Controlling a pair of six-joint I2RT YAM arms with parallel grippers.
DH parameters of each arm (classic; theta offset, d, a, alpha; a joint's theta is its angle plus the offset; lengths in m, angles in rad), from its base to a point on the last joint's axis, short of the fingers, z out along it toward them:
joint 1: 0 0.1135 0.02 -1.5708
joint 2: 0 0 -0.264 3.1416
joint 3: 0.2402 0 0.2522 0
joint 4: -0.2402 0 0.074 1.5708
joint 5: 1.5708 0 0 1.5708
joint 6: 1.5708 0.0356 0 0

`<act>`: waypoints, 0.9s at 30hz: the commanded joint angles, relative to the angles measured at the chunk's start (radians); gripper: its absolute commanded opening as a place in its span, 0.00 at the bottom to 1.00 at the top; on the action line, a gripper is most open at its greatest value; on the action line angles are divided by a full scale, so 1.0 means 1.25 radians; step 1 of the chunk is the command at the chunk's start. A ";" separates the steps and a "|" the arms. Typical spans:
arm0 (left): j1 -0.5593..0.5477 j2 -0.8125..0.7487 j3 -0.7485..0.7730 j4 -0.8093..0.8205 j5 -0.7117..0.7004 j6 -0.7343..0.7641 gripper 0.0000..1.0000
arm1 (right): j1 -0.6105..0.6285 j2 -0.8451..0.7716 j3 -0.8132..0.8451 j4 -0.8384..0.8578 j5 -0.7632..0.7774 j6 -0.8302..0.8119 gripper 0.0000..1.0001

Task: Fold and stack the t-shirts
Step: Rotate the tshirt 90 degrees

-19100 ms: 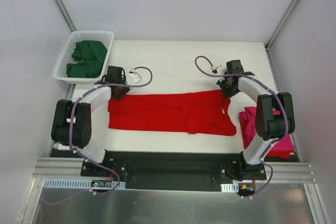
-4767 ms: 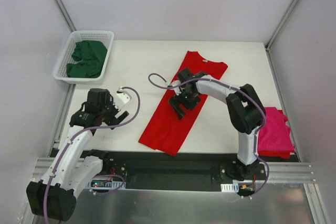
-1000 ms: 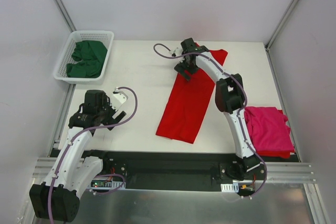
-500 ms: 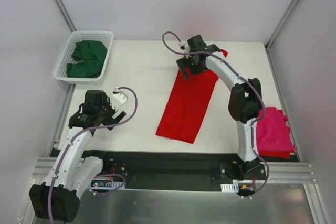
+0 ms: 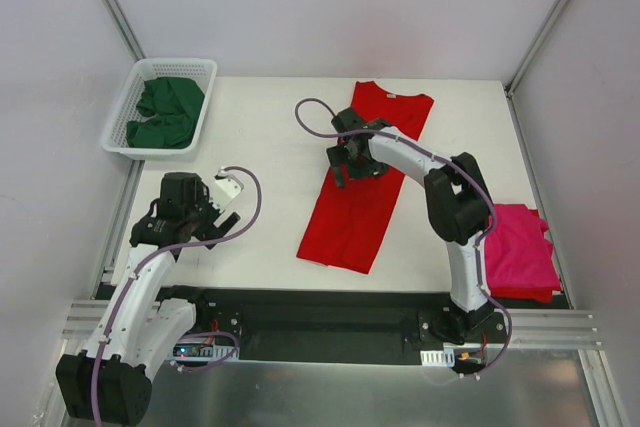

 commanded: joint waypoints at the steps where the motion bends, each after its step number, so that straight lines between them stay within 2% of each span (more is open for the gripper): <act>1: 0.009 -0.015 -0.008 -0.010 0.012 0.002 0.99 | -0.012 0.003 -0.016 0.033 0.085 0.040 0.96; 8: 0.009 -0.015 -0.019 -0.008 0.021 0.003 0.99 | -0.023 -0.012 -0.060 0.070 0.090 0.071 0.96; 12: 0.009 -0.015 -0.019 -0.007 0.019 0.004 0.99 | -0.029 0.022 -0.042 0.074 0.019 0.065 0.96; 17: 0.009 -0.016 -0.019 -0.008 0.007 0.005 0.99 | -0.034 0.086 0.002 0.017 -0.030 0.033 0.96; 18: 0.009 -0.016 -0.019 -0.008 0.007 0.004 0.99 | -0.036 0.097 0.017 0.011 -0.041 -0.009 0.96; 21: 0.009 -0.016 -0.020 -0.008 0.006 0.004 0.99 | -0.050 0.133 0.056 -0.033 -0.080 -0.059 0.96; 24: 0.009 -0.012 -0.018 -0.008 0.005 0.003 0.99 | -0.057 0.217 0.133 -0.151 -0.115 -0.133 0.96; 25: 0.009 -0.012 -0.017 -0.007 0.005 0.005 0.99 | -0.058 0.241 0.187 -0.231 -0.108 -0.150 0.96; 27: 0.009 -0.009 -0.016 -0.008 0.001 0.005 0.99 | -0.058 0.236 0.182 -0.243 -0.121 -0.187 0.96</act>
